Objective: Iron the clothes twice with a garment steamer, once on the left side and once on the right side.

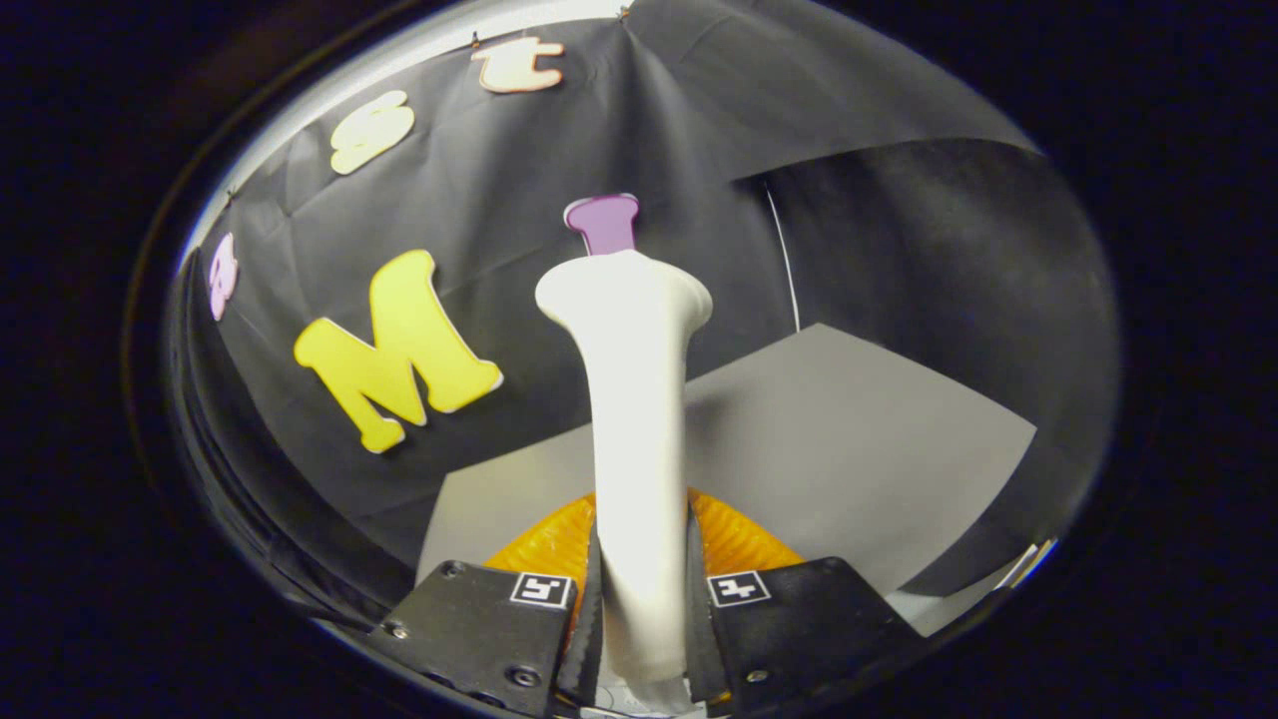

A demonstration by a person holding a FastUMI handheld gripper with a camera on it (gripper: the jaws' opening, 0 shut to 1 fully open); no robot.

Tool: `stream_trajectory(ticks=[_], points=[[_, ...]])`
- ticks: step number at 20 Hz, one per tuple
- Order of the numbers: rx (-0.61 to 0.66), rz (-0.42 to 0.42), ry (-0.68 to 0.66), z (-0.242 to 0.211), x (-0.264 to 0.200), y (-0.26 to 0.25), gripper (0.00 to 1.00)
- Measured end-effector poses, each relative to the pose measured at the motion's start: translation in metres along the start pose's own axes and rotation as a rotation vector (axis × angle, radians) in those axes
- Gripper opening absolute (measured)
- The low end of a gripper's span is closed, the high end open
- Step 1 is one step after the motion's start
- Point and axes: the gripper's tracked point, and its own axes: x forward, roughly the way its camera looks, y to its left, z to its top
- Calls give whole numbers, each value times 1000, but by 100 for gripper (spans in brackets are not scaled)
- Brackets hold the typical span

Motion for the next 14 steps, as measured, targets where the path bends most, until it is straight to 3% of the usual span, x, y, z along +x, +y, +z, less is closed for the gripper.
stream_trajectory(ticks=[14], points=[[-144,186,-291,0,-155,134,36]])
